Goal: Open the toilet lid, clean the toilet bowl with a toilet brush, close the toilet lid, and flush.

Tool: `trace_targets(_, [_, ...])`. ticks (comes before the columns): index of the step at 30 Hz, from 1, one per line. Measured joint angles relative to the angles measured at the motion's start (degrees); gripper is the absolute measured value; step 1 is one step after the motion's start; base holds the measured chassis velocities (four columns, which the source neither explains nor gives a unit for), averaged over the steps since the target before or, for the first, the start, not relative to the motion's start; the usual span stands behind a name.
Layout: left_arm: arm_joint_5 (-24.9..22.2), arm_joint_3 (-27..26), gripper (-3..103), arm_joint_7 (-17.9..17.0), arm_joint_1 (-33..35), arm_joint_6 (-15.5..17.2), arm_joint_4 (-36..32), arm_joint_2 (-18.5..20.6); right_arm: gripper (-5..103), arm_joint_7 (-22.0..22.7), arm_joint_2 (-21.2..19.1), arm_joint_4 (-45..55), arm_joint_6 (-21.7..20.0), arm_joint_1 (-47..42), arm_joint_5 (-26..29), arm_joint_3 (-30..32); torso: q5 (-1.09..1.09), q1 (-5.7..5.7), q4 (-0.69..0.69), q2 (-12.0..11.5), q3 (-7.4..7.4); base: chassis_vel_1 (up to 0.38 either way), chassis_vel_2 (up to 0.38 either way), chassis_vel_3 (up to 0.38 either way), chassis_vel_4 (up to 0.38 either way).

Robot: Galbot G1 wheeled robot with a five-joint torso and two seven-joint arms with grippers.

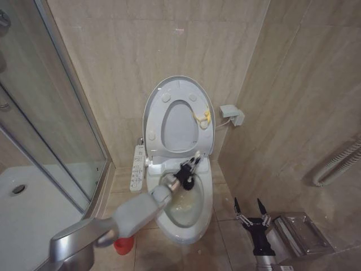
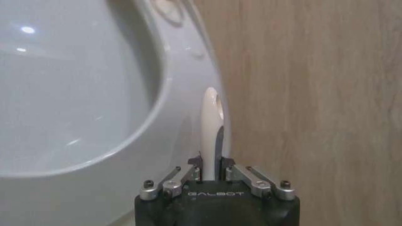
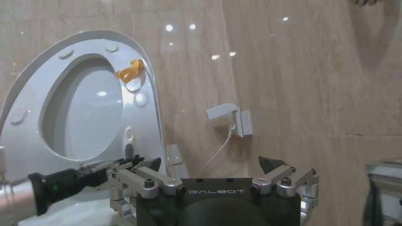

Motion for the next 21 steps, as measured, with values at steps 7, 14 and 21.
trace_targets(7, [1.5, 2.1, 17, 0.5, 3.9, -0.3, 2.9, -1.1, 100, 0.0, -0.3, 0.5, 0.1, -0.6, 0.5, 0.3, 0.00, -0.01, 0.06, 0.0, 0.00, 0.000, 0.000, 0.000, 0.000])
trace_targets(14, [2.1, 3.1, 17, 0.4, 3.6, -0.7, 4.0, -3.8, 100, 0.0, -0.1, 0.9, 0.1, -0.8, 0.5, 0.3, 0.00, 0.00, 0.04, 0.0, 0.00, 0.000, 0.000, 0.000, 0.000])
trace_targets(21, [1.3, 1.9, 18, 0.0, 0.0, -0.7, 6.6, -9.0, 100, -0.2, 0.2, 1.3, 0.4, -1.5, 0.4, 0.4, 0.00, -0.01, 0.00, 0.0, 0.00, 0.000, 0.000, 0.000, 0.000])
